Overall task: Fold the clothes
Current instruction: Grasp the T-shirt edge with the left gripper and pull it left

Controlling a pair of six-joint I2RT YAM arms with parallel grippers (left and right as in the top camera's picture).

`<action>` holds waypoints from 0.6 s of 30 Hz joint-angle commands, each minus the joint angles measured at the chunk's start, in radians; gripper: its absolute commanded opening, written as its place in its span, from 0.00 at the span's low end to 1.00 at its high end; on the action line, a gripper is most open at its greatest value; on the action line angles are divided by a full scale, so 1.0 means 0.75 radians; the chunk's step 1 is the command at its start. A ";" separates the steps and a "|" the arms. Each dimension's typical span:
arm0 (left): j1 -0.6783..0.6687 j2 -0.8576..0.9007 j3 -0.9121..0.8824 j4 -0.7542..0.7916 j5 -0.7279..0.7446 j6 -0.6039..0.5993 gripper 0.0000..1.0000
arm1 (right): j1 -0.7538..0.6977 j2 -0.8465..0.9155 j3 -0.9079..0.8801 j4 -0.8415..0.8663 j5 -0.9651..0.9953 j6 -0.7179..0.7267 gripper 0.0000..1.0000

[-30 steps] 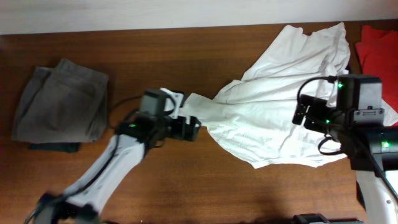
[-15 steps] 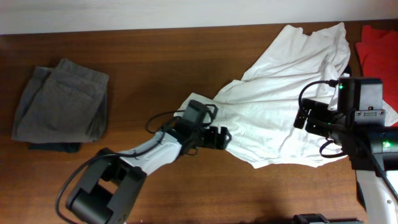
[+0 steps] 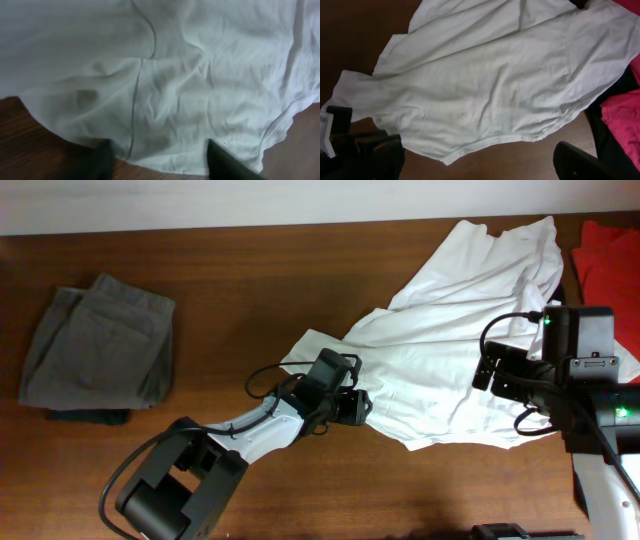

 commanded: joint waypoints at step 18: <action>0.000 0.091 0.010 0.022 -0.070 -0.060 0.00 | -0.011 -0.011 0.014 -0.021 0.026 0.007 0.99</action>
